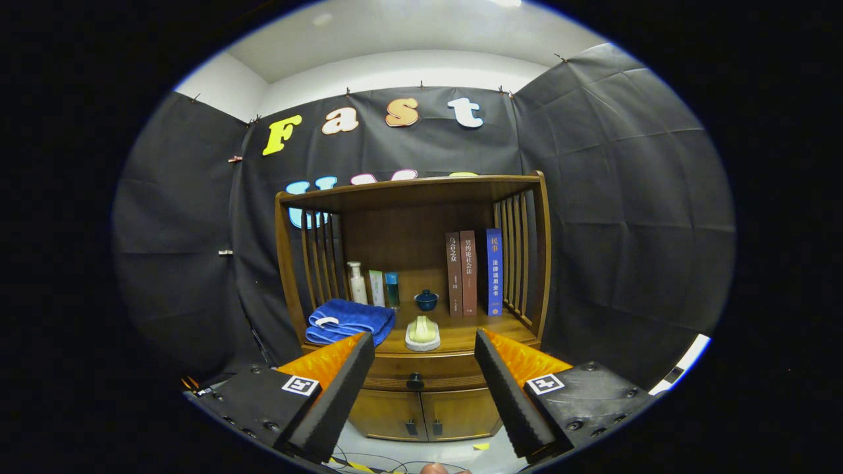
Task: Pull open the drawer, take out the items inside it, and place them on the countertop above the cabinet.
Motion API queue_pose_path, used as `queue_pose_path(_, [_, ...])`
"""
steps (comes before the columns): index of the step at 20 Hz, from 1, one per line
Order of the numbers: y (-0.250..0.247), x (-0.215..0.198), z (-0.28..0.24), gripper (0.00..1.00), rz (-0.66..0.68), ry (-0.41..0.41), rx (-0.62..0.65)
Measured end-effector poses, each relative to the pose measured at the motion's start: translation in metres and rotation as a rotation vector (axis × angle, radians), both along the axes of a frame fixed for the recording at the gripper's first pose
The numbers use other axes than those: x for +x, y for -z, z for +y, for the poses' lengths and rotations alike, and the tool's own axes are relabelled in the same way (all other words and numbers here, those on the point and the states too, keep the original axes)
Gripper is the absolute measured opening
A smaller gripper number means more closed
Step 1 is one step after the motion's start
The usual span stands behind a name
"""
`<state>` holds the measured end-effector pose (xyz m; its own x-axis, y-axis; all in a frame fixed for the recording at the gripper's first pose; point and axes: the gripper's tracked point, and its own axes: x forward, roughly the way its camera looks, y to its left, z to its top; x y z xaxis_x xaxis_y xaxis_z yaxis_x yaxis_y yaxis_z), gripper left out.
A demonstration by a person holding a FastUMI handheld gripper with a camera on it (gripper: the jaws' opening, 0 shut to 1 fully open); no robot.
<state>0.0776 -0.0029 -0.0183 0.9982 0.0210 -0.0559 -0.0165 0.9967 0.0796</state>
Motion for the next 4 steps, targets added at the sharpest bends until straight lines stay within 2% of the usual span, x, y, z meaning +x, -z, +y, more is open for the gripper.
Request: queue_pose_path(4, [-0.0017,0.002,-0.0055,0.99,0.002,-0.001,0.017])
